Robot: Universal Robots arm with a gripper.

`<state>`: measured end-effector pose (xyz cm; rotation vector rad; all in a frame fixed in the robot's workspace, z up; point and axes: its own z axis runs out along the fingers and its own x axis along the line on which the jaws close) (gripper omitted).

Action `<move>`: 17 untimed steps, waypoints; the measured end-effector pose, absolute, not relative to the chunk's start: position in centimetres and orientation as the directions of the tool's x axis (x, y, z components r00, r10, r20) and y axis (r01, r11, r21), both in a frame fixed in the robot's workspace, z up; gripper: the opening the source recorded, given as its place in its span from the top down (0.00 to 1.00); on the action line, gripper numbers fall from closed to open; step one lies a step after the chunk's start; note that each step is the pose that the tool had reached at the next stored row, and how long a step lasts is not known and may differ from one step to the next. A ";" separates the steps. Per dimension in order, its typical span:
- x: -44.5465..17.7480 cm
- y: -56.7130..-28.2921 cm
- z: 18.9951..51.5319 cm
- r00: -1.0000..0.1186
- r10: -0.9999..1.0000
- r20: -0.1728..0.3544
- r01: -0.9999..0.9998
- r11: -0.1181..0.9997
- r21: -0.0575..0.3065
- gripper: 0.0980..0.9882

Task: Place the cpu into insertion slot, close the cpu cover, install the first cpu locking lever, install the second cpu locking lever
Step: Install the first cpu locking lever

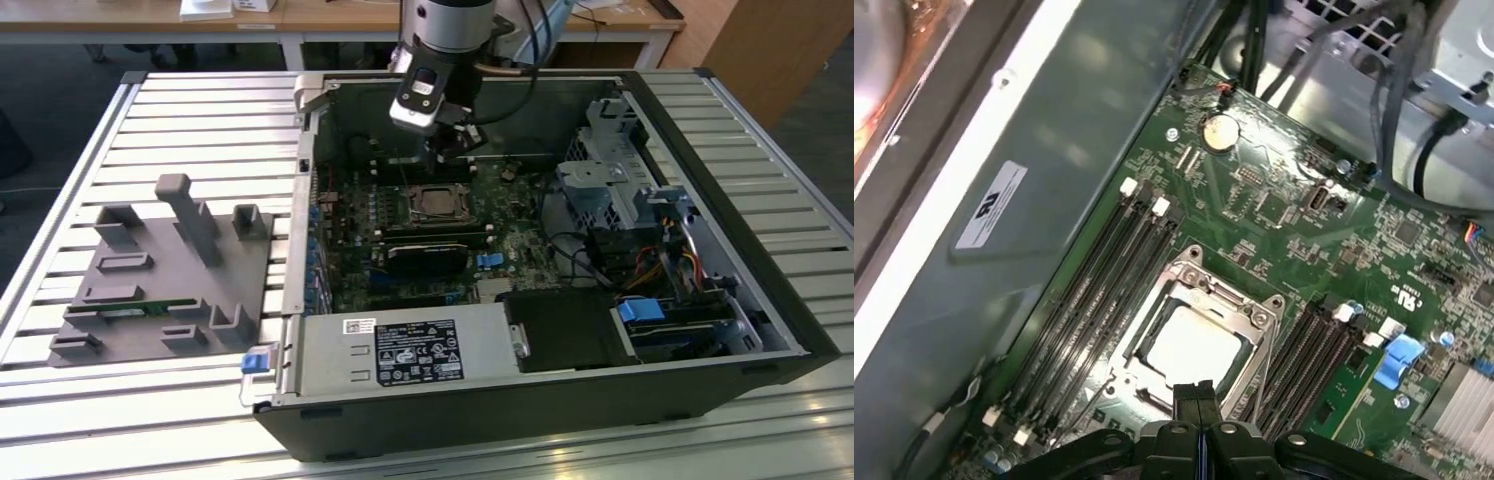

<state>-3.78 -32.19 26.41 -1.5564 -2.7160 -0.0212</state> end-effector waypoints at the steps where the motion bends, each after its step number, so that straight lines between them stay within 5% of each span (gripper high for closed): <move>1: -3.8 -32.2 26.4 -0.513 0.858 0.016 0.859 0.513 0.006 0.99; 17: -3.8 -32.2 26.4 -0.630 0.776 0.016 0.776 0.630 0.006 0.99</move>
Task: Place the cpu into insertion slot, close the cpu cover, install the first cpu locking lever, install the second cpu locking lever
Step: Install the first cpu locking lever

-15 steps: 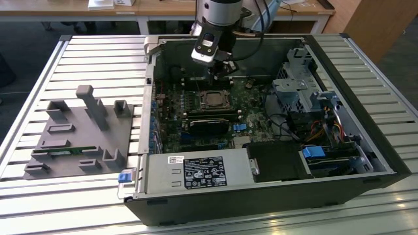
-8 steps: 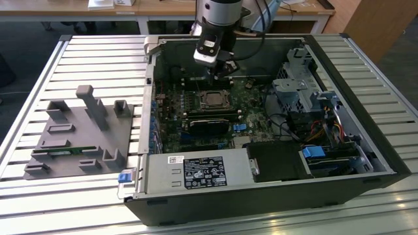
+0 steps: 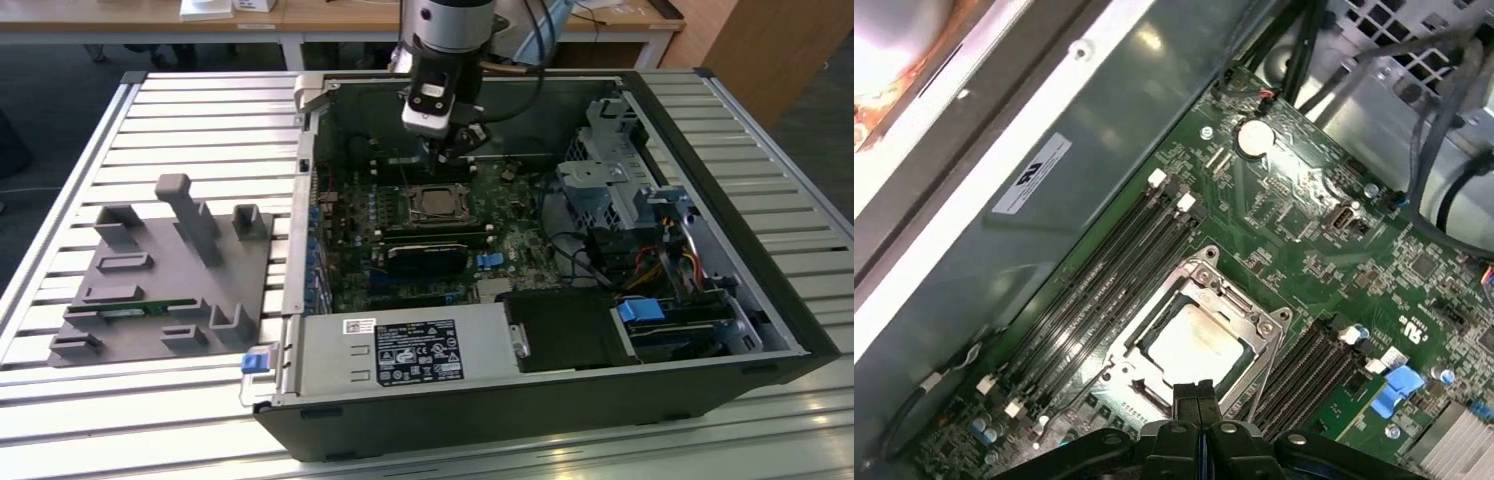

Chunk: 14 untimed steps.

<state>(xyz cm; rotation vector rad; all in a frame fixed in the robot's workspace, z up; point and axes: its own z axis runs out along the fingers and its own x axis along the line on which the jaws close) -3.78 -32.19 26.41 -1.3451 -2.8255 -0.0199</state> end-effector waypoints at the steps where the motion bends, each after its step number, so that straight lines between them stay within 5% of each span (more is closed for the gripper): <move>1: -3.8 -32.2 26.4 -0.637 0.771 0.016 0.771 0.637 0.006 0.99; 14: -3.8 -32.2 26.4 -0.713 0.701 0.016 0.701 0.713 0.006 0.99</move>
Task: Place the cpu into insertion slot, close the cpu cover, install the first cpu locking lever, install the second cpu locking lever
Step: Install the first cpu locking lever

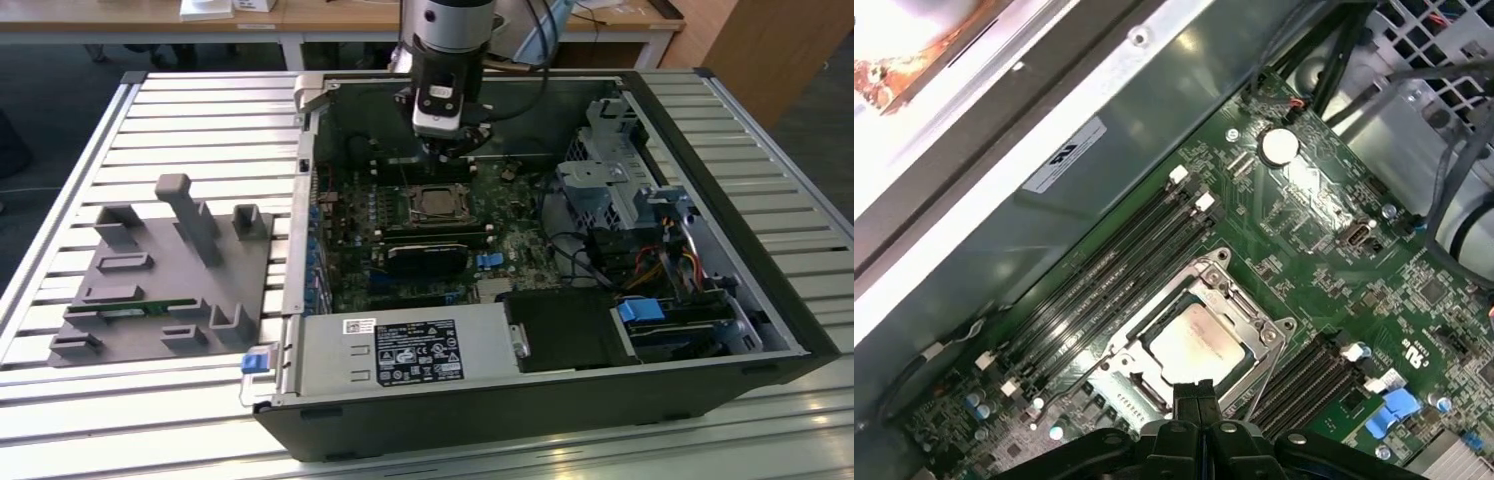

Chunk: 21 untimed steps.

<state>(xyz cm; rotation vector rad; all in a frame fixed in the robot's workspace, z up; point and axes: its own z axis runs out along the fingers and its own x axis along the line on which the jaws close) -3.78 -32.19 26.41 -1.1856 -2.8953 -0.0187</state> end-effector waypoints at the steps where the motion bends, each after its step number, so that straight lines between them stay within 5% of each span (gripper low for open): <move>1: -3.8 -32.2 26.4 -0.718 0.696 0.016 0.696 0.718 0.006 0.99; 21: -3.8 -32.2 26.4 -0.809 0.588 0.016 0.588 0.809 0.006 0.99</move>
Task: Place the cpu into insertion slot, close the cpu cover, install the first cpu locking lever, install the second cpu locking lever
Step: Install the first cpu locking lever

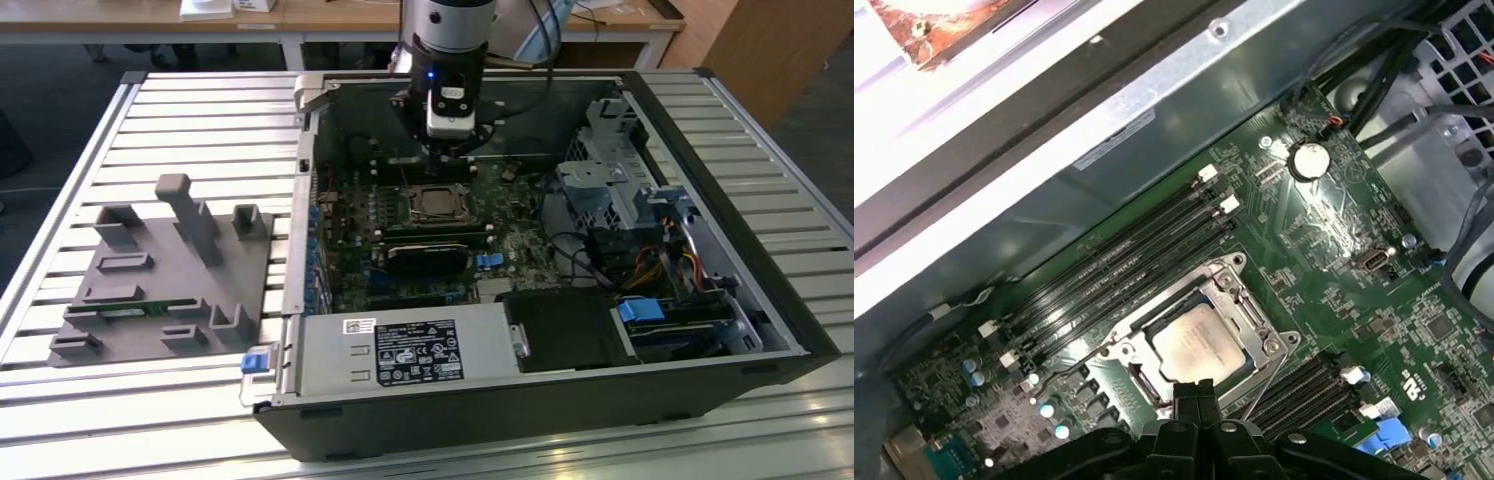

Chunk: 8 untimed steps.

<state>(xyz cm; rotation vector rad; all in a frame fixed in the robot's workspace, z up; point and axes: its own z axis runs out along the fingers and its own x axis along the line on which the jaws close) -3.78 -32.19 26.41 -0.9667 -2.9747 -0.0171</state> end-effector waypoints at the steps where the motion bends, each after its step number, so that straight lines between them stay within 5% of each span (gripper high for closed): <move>1: -3.8 -32.2 26.4 -0.813 0.582 0.016 0.582 0.813 0.006 0.99; 8: -3.8 -32.2 26.4 -0.840 0.543 0.016 0.543 0.840 0.006 0.99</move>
